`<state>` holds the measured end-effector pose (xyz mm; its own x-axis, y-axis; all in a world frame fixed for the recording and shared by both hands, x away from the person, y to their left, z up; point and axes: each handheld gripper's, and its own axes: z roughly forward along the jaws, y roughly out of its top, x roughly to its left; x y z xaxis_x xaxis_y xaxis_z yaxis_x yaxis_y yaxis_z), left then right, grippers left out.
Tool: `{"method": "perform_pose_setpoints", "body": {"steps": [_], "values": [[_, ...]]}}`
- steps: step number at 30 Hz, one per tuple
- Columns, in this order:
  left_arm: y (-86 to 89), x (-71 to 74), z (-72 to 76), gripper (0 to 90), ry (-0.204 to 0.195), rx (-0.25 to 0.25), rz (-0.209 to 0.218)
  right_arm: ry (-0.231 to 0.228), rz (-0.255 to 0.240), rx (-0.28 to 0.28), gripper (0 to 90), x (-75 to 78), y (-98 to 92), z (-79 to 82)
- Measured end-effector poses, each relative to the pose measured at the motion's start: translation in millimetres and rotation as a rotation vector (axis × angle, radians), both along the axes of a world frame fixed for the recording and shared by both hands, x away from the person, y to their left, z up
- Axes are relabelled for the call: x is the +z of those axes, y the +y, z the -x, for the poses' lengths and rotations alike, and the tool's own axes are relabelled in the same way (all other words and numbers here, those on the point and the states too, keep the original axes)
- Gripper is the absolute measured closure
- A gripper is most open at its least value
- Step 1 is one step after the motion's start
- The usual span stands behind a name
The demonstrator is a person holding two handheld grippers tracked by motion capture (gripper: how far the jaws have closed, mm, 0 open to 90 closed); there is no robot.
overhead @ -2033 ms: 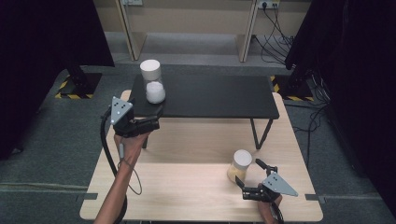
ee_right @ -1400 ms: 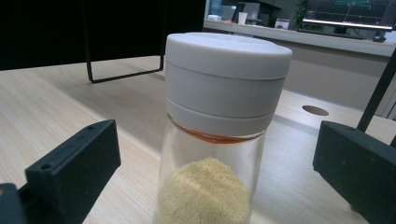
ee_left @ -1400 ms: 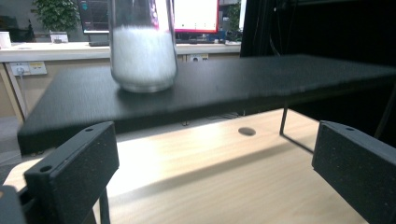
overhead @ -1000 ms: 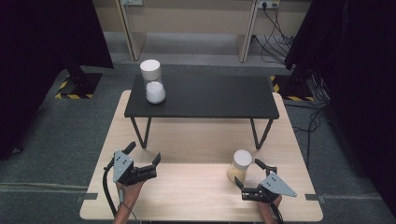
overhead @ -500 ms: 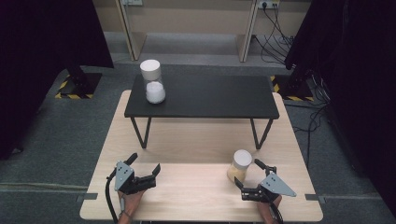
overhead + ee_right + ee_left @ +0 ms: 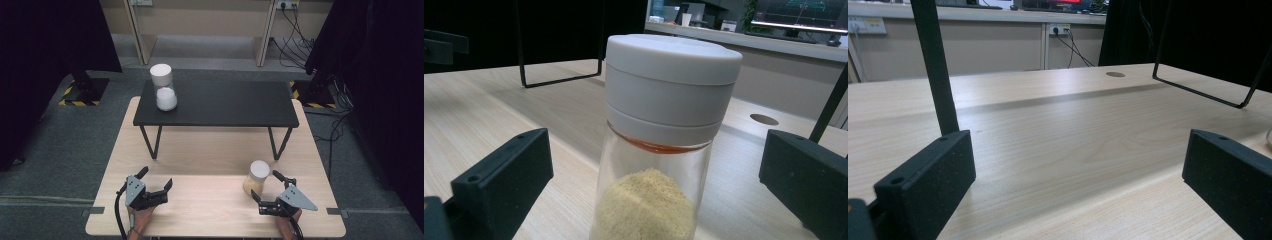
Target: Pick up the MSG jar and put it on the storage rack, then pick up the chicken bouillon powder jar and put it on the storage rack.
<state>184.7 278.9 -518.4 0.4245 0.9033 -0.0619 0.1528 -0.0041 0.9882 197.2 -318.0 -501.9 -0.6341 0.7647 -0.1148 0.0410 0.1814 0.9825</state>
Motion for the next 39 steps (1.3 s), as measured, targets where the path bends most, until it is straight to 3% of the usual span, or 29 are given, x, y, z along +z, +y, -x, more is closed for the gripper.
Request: {"method": "perform_pose_setpoints", "body": {"steps": [10, 35, 39], "values": [[-2.4, 1.3, -0.9, 0.0, -0.003, -0.014, -0.033, -0.005, -0.002, 0.008, 0.5, -0.7, -1.1, -0.1], [-3.4, 2.3, -2.1, 0.0, -0.005, -0.029, -0.05, -0.012, 0.017, 0.012, 0.5, 0.2, 0.7, 0.2], [-3.0, 2.0, -2.5, 0.0, -0.005, -0.031, -0.045, -0.009, -0.003, 0.015, 0.5, -1.3, -1.9, -0.5]]}}
